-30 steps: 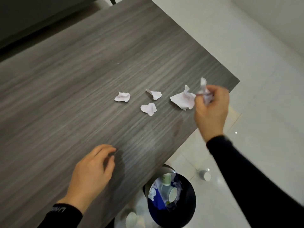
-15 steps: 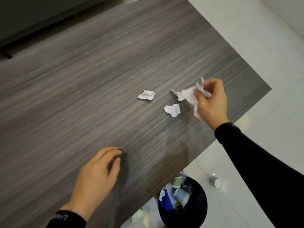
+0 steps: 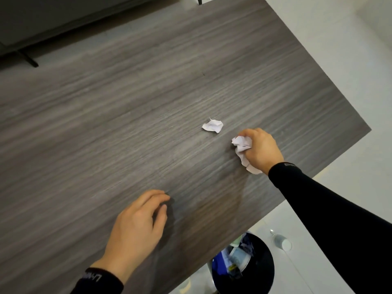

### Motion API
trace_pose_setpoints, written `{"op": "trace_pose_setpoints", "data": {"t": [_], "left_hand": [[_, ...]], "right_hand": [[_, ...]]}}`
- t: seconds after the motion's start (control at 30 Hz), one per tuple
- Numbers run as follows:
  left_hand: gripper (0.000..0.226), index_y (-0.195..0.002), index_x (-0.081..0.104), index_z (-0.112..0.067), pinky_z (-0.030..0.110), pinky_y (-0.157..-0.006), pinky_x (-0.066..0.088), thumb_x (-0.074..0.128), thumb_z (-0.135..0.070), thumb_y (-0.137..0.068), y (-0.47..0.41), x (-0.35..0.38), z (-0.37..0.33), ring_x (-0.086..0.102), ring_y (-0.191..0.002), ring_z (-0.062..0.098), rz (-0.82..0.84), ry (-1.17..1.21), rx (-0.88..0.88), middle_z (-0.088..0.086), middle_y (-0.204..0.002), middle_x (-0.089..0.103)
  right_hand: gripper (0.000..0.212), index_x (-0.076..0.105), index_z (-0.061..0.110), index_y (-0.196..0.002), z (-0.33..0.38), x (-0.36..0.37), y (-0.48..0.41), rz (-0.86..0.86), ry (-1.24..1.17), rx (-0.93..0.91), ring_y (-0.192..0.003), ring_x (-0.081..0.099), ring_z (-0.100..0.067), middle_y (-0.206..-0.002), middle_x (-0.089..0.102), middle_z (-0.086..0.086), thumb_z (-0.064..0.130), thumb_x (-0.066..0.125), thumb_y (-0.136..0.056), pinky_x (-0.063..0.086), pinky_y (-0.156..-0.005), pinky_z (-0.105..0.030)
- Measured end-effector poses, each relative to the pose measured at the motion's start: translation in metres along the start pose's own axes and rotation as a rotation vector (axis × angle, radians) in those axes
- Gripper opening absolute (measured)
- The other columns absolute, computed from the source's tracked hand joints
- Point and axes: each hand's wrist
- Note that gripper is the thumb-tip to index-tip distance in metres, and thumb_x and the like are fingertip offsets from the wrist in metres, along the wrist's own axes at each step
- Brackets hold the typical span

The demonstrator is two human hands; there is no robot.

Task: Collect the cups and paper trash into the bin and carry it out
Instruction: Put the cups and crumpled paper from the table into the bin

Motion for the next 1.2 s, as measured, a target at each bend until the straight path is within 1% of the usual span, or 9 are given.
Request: {"op": "trace_pose_setpoints", "data": {"t": [0.17, 0.27, 0.37, 0.6, 0.7, 0.8, 0.93, 1.1, 1.2], "left_hand": [[0.015, -0.093, 0.069, -0.023, 0.03, -0.072, 0.056, 0.06, -0.018, -0.082, 0.002, -0.002, 0.008, 0.066, -0.082, 0.008, -0.01, -0.003, -0.002, -0.013, -0.101, 0.067], [0.013, -0.091, 0.07, -0.02, 0.026, -0.073, 0.053, 0.063, -0.014, -0.082, 0.001, -0.003, 0.009, 0.067, -0.083, 0.011, -0.009, -0.014, 0.011, -0.009, -0.098, 0.069], [0.015, -0.092, 0.069, -0.022, 0.021, -0.073, 0.05, 0.065, -0.012, -0.08, 0.002, -0.007, 0.009, 0.066, -0.081, 0.009, 0.006, -0.004, -0.005, -0.011, -0.099, 0.068], [0.017, -0.098, 0.068, -0.022, 0.021, -0.079, 0.046, 0.059, -0.018, -0.084, 0.006, -0.017, 0.019, 0.065, -0.089, 0.011, -0.011, -0.015, -0.003, -0.01, -0.106, 0.067], [0.017, -0.098, 0.067, -0.02, 0.023, -0.076, 0.047, 0.058, -0.018, -0.085, 0.009, -0.019, 0.021, 0.064, -0.084, 0.013, -0.021, -0.004, 0.008, -0.008, -0.105, 0.067], [0.016, -0.098, 0.067, -0.02, 0.022, -0.073, 0.045, 0.058, -0.017, -0.084, 0.013, -0.018, 0.02, 0.063, -0.079, 0.014, -0.025, -0.008, 0.029, -0.008, -0.103, 0.067], [0.016, -0.096, 0.067, -0.022, 0.022, -0.073, 0.043, 0.057, -0.017, -0.084, 0.021, -0.009, 0.007, 0.061, -0.079, 0.011, 0.002, 0.012, 0.045, -0.01, -0.101, 0.067], [0.019, -0.099, 0.066, -0.023, 0.027, -0.074, 0.047, 0.058, -0.017, -0.083, 0.033, 0.018, -0.026, 0.058, -0.076, 0.009, 0.02, 0.01, 0.097, -0.008, -0.104, 0.066], [0.034, -0.115, 0.061, -0.021, 0.04, -0.089, 0.045, 0.058, -0.017, -0.082, 0.007, 0.036, -0.038, 0.053, -0.11, 0.029, 0.094, -0.173, 0.178, 0.007, -0.134, 0.051]], "right_hand": [[0.025, 0.058, 0.031, -0.068, 0.034, -0.014, 0.002, -0.134, -0.482, 0.016, -0.056, 0.061, 0.009, -0.06, 0.066, 0.008, 0.009, 0.064, -0.076, 0.045, -0.054, -0.007], [0.015, 0.065, 0.03, -0.077, 0.067, -0.016, -0.013, -0.122, -0.419, -0.164, -0.091, 0.062, 0.004, -0.094, 0.066, 0.007, 0.017, 0.069, -0.073, 0.037, -0.067, 0.004], [0.023, 0.067, 0.008, -0.1, 0.076, 0.008, -0.024, 0.131, -0.16, -0.217, -0.126, 0.05, -0.022, -0.121, 0.057, -0.006, 0.009, 0.064, -0.077, 0.031, -0.083, -0.01], [0.024, 0.043, 0.025, -0.056, 0.075, 0.046, 0.001, 0.052, -0.064, -0.062, -0.067, 0.05, -0.018, -0.071, 0.054, -0.003, 0.008, 0.053, -0.071, 0.035, -0.052, -0.016], [0.01, 0.062, 0.007, -0.078, 0.08, 0.049, 0.016, 0.037, -0.401, 0.108, -0.069, 0.058, -0.01, -0.079, 0.066, 0.0, 0.004, 0.053, -0.075, 0.045, -0.054, -0.006], [0.017, 0.062, 0.017, -0.079, 0.083, 0.042, 0.035, 0.019, -0.84, 0.234, -0.068, 0.06, -0.01, -0.082, 0.064, 0.001, 0.001, 0.062, -0.08, 0.05, -0.064, -0.021], [0.022, 0.051, 0.015, -0.083, 0.062, 0.023, 0.073, 0.099, -1.504, 0.382, -0.04, 0.046, -0.004, -0.048, 0.052, 0.008, -0.005, 0.049, -0.091, 0.044, -0.05, -0.018], [0.023, 0.051, 0.013, -0.08, 0.01, 0.009, 0.147, 0.004, -1.579, 0.504, -0.036, 0.045, -0.003, -0.051, 0.05, 0.004, -0.006, 0.046, -0.091, 0.043, -0.041, -0.015], [0.02, 0.057, 0.011, -0.08, -0.003, 0.017, 0.181, 0.003, -1.52, 0.469, -0.039, 0.05, -0.004, -0.06, 0.053, -0.001, -0.007, 0.053, -0.087, 0.046, -0.043, -0.016]]}}
Point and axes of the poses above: each hand's wrist, its own y-axis away from the middle knuckle, its own x-axis out of the palm, z = x × y
